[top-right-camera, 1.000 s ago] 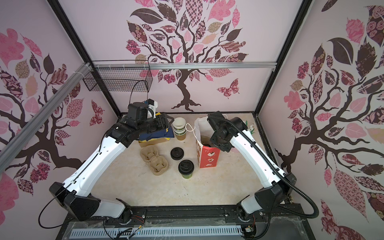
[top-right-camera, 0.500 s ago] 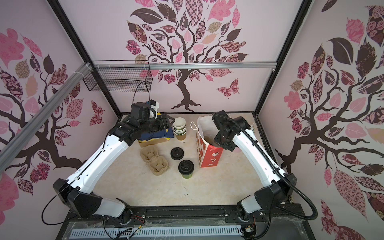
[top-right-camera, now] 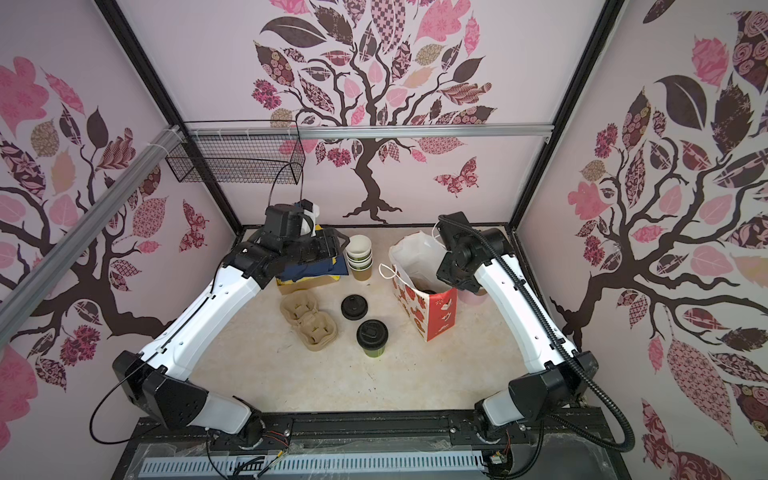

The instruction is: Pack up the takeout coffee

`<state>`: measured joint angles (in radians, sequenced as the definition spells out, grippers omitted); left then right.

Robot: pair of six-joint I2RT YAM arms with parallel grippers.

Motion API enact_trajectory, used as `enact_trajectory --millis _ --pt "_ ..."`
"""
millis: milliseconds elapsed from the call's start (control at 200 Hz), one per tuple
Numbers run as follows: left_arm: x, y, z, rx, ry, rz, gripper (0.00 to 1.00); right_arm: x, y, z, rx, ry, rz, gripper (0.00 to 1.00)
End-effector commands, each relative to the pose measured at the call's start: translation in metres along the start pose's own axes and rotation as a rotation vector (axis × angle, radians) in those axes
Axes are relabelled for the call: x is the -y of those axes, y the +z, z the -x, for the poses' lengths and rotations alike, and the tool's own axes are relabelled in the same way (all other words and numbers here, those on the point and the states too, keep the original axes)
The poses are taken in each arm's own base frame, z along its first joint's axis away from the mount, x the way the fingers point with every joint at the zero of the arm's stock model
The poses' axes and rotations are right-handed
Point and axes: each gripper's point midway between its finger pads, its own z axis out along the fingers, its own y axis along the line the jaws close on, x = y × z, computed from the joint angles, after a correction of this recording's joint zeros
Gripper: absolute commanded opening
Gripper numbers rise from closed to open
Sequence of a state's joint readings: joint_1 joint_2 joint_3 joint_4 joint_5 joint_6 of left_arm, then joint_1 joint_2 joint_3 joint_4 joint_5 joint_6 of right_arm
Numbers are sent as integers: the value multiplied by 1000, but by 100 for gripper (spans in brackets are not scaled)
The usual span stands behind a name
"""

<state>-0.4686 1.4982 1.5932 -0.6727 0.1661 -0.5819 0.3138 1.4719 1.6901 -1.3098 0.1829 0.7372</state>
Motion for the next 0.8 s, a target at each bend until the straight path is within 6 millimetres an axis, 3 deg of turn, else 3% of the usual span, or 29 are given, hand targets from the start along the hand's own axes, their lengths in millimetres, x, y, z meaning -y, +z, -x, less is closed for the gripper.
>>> enact_trajectory --millis 0,235,405,515,650,795 --pt "22 2 13 5 54 -95 68 3 -14 2 -16 -35 101 7" --pt "40 16 5 -60 94 -201 68 -3 5 9 -58 -146 110 7" --pt "49 25 -8 -109 143 -216 68 -1 12 19 -52 -174 67 24" --pt "58 31 -13 -122 188 -207 68 1 4 24 -38 -160 56 45" --pt "73 44 -17 -135 259 -191 69 13 -17 25 -10 -95 25 62" --pt "75 67 -17 -134 299 -133 70 21 -32 8 -31 30 55 64"
